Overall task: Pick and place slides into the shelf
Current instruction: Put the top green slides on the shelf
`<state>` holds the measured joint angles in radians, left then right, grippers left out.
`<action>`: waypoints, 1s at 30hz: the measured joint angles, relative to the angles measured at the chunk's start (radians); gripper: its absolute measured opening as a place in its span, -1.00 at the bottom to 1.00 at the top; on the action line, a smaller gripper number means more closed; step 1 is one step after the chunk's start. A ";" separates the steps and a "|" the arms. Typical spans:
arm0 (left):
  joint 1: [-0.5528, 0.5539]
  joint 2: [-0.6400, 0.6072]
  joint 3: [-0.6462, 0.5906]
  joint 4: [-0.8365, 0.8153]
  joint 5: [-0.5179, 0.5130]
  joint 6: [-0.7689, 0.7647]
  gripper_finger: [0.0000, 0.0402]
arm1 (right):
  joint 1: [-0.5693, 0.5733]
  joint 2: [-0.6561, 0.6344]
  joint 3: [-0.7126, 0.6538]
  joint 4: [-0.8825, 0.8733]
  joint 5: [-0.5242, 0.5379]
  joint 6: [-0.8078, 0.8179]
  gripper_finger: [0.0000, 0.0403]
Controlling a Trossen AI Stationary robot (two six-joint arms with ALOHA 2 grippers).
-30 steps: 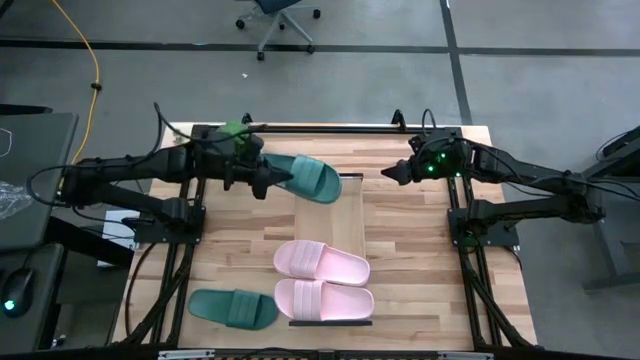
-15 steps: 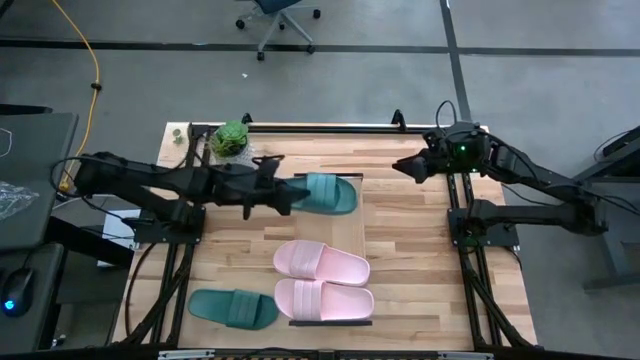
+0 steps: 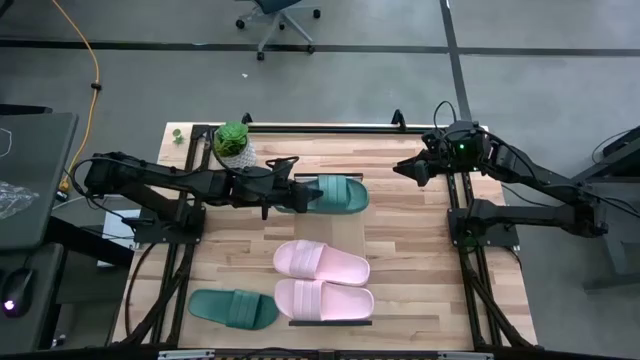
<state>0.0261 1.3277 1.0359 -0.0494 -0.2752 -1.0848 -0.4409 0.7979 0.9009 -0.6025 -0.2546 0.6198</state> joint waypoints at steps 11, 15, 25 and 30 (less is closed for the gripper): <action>0.021 0.014 0.000 0.001 0.008 -0.038 -1.00 | 0.000 0.000 0.000 0.001 0.018 -0.023 -0.09; 0.028 0.040 0.001 0.005 0.032 -0.049 -1.00 | 0.000 0.000 0.000 0.001 0.019 -0.023 -0.09; 0.071 0.077 0.000 0.053 0.089 -0.029 -1.00 | 0.000 0.000 0.000 0.001 0.018 -0.019 -0.09; 0.105 0.077 0.000 0.048 0.131 -0.006 -1.00 | 0.000 0.000 0.000 0.001 0.018 -0.026 -0.09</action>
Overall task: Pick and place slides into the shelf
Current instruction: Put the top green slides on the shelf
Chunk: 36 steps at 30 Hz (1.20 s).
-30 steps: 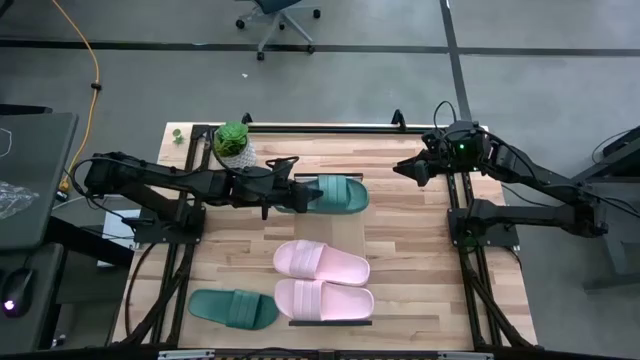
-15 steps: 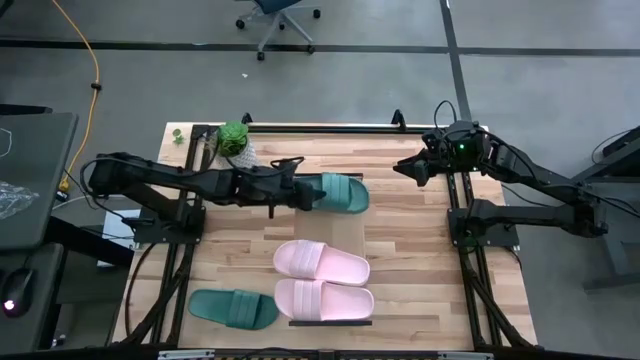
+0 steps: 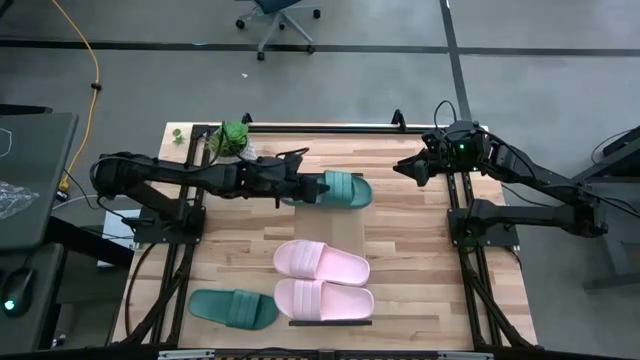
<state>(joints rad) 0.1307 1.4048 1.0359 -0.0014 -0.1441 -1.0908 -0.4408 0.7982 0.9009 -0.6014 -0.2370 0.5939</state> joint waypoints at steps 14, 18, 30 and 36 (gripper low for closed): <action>0.007 0.042 0.001 0.005 0.088 -0.002 -1.00 | 0.000 0.000 0.000 0.000 0.025 -0.012 -0.09; 0.021 0.041 0.000 0.002 0.088 0.006 -1.00 | 0.000 0.000 0.000 0.000 0.026 -0.011 -0.09; 0.040 0.041 0.000 -0.007 0.087 0.026 -1.00 | 0.000 0.000 0.000 -0.001 0.028 -0.015 -0.09; 0.040 0.041 0.000 -0.009 0.086 0.037 -0.99 | 0.000 0.000 0.000 -0.001 0.029 -0.016 -0.09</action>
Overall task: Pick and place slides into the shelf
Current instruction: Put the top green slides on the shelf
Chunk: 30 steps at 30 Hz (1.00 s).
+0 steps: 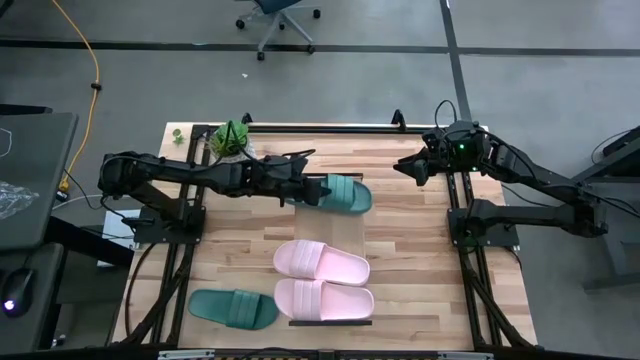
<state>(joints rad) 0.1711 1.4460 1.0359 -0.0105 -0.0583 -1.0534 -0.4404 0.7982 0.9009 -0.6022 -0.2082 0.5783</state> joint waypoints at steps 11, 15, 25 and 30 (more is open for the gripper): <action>0.000 0.000 0.000 0.002 -0.033 0.026 -0.99 | 0.000 0.000 0.000 0.000 0.002 -0.003 -0.09; 0.000 0.000 0.000 0.003 -0.054 0.028 -0.98 | 0.000 0.000 0.000 0.000 0.002 -0.003 -0.09; 0.000 -0.001 0.000 0.002 -0.070 0.028 -0.51 | 0.000 0.000 0.000 0.000 0.001 -0.003 -0.09; 0.000 -0.001 0.000 0.002 -0.086 0.029 -0.32 | 0.000 0.000 0.000 0.000 0.001 -0.003 -0.09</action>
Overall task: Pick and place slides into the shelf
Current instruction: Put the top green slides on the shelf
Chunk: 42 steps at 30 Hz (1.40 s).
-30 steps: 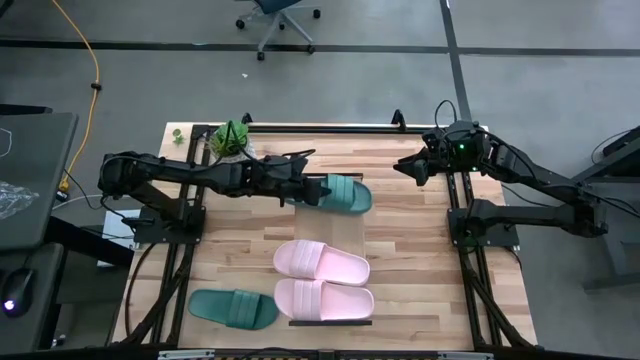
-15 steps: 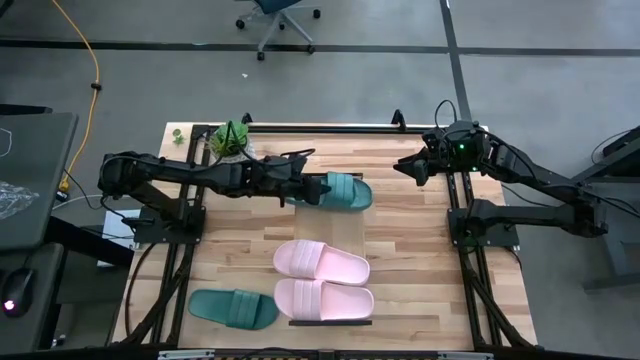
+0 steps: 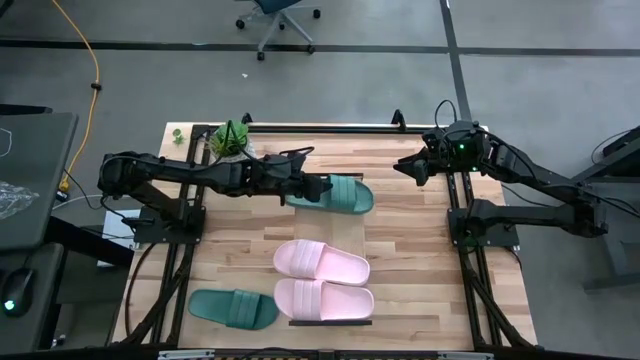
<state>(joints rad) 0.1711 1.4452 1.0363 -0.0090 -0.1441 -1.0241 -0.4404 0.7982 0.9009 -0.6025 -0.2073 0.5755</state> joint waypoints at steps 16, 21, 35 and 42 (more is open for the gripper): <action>0.007 -0.021 0.000 0.074 0.055 0.142 -0.52 | 0.000 0.005 0.000 -0.106 -0.112 0.098 -0.09; 0.055 -0.069 0.000 0.061 0.121 0.262 -0.60 | 0.000 0.023 0.000 -0.133 -0.145 0.170 -0.09; 0.110 -0.230 0.000 -0.392 0.315 0.556 -0.98 | 0.011 0.005 -0.170 0.087 -0.185 0.377 -0.09; 0.110 -0.291 0.000 -0.536 0.428 0.724 -0.99 | 0.022 -0.020 -0.212 0.160 -0.095 0.459 -0.09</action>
<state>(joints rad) 0.2810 1.1545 1.0367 -0.5451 0.2842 -0.3002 -0.4183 0.7784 0.6888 -0.4427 -0.3027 1.0345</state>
